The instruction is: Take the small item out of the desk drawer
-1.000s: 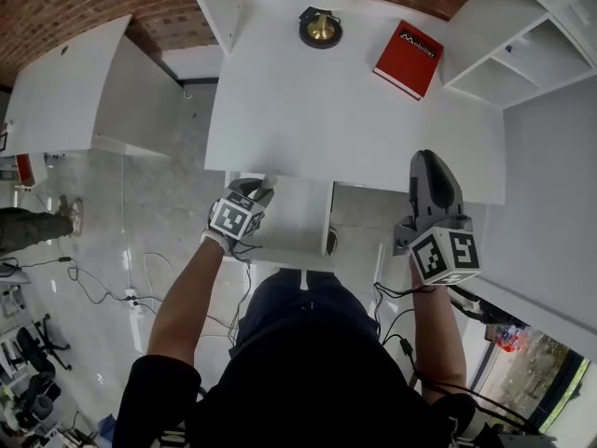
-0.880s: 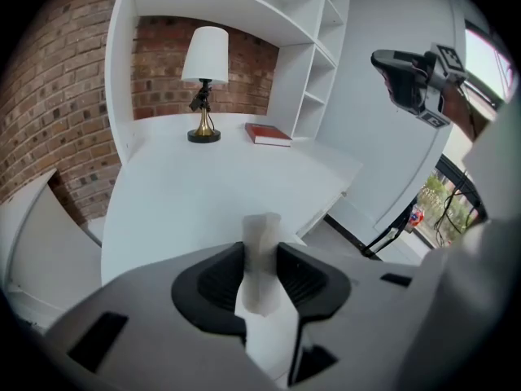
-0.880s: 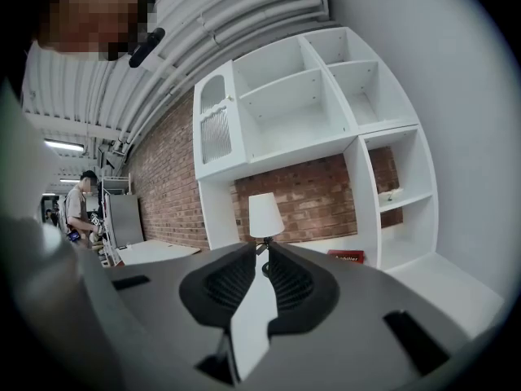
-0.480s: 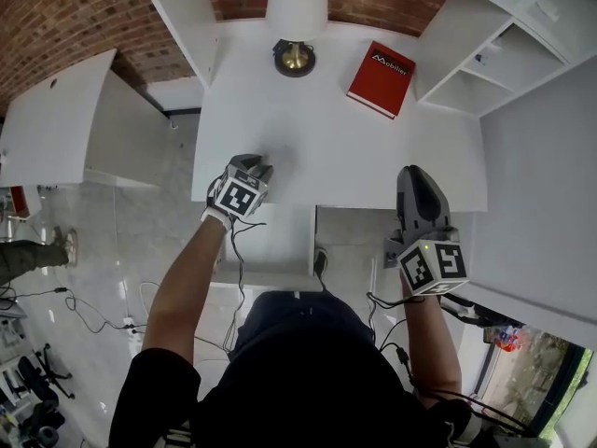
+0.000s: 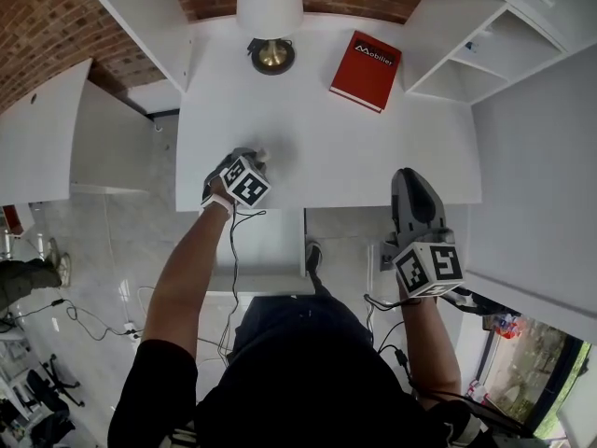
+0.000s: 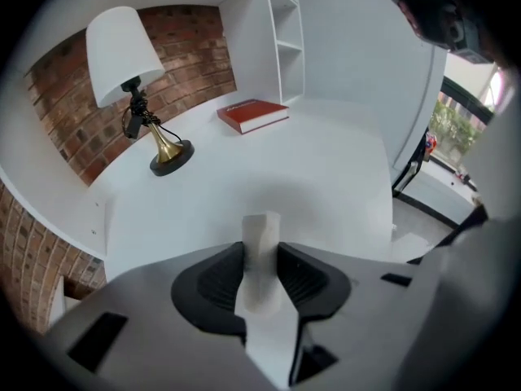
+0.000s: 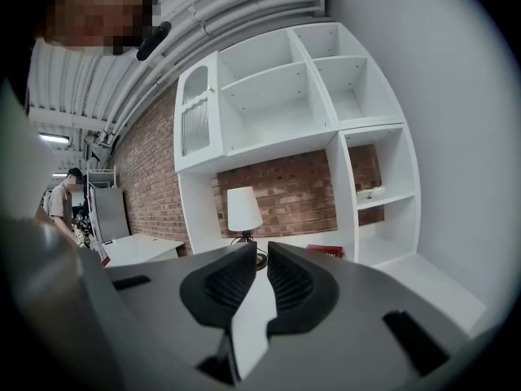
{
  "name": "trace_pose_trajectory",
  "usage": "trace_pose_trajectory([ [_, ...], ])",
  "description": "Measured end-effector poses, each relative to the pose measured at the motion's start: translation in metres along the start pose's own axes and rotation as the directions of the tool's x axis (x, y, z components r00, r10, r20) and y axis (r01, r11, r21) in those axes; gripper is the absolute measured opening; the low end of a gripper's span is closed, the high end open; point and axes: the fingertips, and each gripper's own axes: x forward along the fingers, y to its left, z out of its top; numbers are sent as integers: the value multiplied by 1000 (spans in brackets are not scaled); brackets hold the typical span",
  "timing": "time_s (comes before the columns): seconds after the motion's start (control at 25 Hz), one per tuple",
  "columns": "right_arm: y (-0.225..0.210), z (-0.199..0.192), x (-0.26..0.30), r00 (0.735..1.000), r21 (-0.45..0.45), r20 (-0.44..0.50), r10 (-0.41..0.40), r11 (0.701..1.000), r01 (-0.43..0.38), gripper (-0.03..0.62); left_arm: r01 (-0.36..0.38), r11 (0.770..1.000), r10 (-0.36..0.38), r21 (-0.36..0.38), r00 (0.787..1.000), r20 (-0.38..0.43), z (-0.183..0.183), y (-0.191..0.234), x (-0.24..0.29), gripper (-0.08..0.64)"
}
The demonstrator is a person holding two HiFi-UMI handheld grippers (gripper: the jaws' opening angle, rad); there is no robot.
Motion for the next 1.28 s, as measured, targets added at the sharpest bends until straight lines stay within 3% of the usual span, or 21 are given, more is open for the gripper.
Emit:
trace_pose_trajectory([
  [0.12,-3,0,5,1000,-2,0,0,1000,0,40,-14,999,15,30,999,-40,-5,2,10,140],
  [0.24,-5,0,8,1000,-1,0,2,1000,-2,38,-1,1000,1,-5,999,-38,-8,0,15,205],
  [0.52,-1,6,15,1000,-3,12,25,1000,-25,38,-45,991,58,-130,993,100,3,17,-21,238],
  [0.68,8,11,22,999,-13,15,49,999,-49,38,-84,959,143,-271,968,207,11,38,-62,238],
  [1.0,26,32,26,997,-76,55,60,996,-56,73,-100,885,305,-455,863,402,24,65,-170,238],
  [1.28,52,82,18,984,-154,158,86,986,-61,106,-82,836,432,-542,707,560,49,79,-288,235],
])
